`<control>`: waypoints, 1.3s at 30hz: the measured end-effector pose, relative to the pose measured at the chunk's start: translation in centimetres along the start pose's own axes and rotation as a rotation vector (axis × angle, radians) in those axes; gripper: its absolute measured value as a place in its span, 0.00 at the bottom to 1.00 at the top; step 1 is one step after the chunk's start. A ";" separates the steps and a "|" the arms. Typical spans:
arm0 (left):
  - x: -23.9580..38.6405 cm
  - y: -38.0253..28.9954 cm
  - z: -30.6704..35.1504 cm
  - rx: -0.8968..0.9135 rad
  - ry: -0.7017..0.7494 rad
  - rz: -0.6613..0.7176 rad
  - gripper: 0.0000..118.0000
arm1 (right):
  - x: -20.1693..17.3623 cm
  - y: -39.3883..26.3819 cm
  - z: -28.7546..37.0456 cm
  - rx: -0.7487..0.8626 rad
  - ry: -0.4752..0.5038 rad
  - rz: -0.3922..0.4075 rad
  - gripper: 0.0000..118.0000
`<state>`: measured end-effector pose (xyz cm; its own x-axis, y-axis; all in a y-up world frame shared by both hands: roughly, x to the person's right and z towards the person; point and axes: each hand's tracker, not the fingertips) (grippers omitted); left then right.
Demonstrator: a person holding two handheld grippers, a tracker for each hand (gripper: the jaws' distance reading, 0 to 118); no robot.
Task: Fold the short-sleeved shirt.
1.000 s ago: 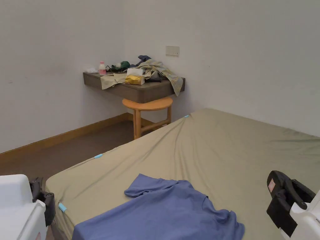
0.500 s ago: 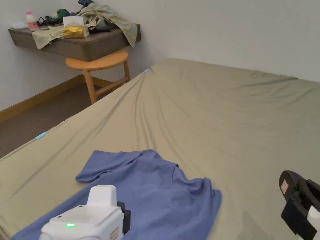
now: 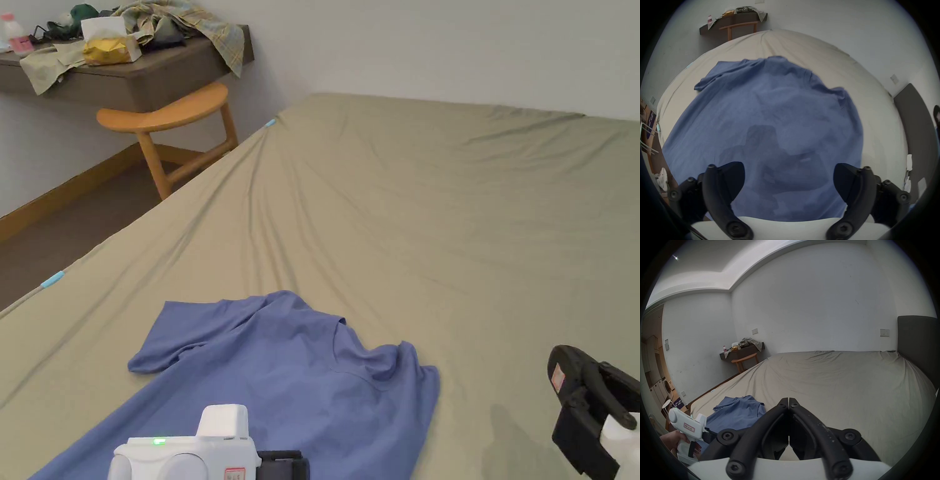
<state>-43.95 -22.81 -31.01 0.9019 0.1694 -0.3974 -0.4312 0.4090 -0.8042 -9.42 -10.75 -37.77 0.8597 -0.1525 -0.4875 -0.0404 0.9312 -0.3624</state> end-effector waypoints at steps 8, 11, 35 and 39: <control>1.1 -0.7 -4.4 -0.090 0.018 -0.031 0.87 | 1.3 0.1 0.8 -0.003 -0.031 -0.011 0.00; 1.8 -1.7 -3.1 0.060 0.107 -0.086 0.40 | 2.0 0.3 1.5 0.004 -0.058 -0.004 0.00; 20.9 -1.2 19.1 0.536 -0.551 -0.245 0.00 | 15.7 0.4 23.3 0.128 -0.399 -0.095 0.00; 32.6 -3.8 19.8 0.496 -0.759 -0.401 0.00 | 18.8 0.3 29.9 0.172 -0.512 -0.120 0.00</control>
<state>-12.38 -1.08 -32.19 0.8313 0.3949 0.3911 -0.1870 0.8614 -0.4722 21.93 -3.44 -23.23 0.9927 -0.1200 0.0135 0.1198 0.9645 -0.2352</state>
